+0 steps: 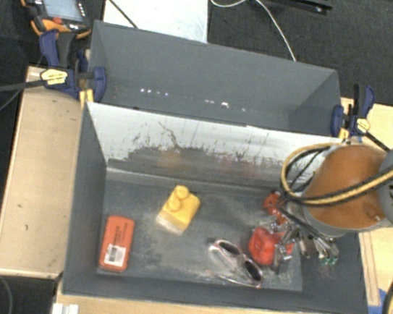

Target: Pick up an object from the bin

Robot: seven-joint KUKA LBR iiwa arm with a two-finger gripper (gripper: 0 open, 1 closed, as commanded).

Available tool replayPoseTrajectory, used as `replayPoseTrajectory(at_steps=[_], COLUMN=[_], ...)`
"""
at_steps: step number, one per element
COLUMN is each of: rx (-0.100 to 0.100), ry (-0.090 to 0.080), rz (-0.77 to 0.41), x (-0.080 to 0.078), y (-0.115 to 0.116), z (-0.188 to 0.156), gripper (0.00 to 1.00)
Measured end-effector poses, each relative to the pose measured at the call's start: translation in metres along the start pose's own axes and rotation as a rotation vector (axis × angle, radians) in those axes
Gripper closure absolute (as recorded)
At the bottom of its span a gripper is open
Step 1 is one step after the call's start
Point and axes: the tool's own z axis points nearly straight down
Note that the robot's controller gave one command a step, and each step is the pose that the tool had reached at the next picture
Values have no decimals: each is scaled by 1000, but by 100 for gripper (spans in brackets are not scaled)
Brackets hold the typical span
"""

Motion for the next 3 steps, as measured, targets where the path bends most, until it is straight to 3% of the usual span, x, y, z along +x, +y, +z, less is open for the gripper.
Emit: replayPoseTrajectory(at_steps=[3], rx=[2], ry=[-5], rz=[3], x=[-1], y=[0], z=[-27], gripper=[100])
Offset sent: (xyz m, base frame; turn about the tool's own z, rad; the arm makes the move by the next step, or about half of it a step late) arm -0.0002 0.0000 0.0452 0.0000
